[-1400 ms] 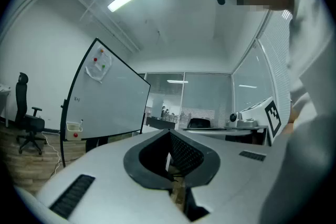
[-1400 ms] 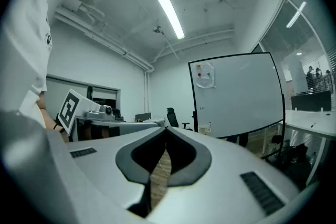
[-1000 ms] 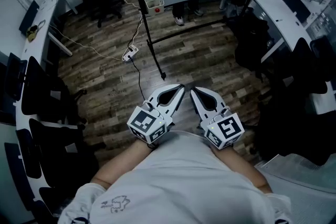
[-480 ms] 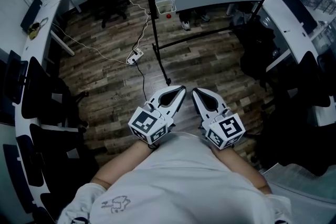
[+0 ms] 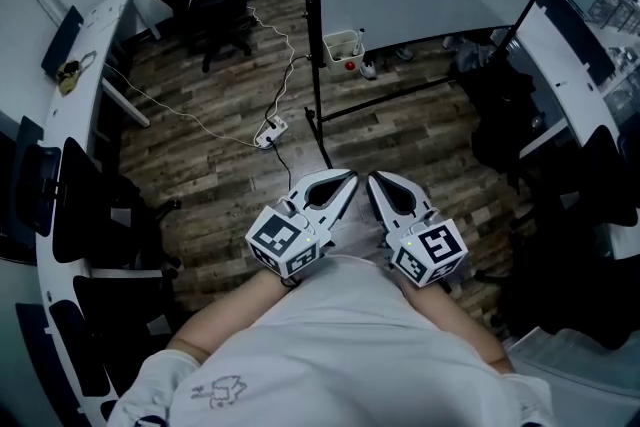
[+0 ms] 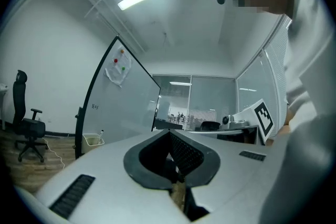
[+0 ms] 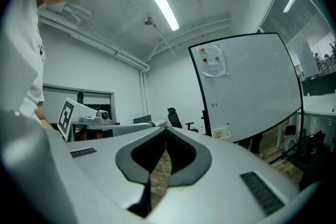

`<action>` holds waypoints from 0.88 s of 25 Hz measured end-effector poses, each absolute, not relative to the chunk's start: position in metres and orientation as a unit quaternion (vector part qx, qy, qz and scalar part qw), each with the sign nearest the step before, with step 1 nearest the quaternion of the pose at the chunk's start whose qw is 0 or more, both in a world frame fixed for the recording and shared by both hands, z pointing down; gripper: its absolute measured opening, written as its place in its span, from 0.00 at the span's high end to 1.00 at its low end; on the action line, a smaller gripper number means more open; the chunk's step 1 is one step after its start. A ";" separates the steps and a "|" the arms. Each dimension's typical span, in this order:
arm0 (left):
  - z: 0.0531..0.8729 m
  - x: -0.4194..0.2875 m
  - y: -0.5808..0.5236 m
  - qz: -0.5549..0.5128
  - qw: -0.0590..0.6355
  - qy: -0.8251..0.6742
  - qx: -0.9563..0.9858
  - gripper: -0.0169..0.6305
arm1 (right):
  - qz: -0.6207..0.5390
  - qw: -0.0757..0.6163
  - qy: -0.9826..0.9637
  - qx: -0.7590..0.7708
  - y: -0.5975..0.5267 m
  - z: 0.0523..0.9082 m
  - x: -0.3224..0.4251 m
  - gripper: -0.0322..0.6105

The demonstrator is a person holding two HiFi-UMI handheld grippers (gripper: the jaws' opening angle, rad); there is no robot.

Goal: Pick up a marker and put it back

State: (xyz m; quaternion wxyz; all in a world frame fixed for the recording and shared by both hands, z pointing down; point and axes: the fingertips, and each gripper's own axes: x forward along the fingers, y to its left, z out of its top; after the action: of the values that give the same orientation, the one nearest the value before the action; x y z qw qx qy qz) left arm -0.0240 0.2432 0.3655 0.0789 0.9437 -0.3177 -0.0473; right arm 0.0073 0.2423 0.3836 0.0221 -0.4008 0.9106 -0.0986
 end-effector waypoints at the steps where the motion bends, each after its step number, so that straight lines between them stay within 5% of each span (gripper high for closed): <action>1: 0.365 -0.031 0.239 -0.048 0.080 -0.315 0.945 0.96 | -0.097 0.023 0.911 -0.400 0.237 0.384 0.000 0.93; 22: 0.388 -0.077 0.160 -0.047 0.093 -0.345 0.933 0.96 | -0.112 0.012 0.925 -0.363 0.152 0.402 -0.050 0.93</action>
State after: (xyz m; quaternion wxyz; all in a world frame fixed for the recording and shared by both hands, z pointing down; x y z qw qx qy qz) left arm -0.0774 0.1602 0.3883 0.0931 0.9327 -0.3453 -0.0470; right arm -0.0497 0.1519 0.4024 0.0125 -0.3625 0.9251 -0.1120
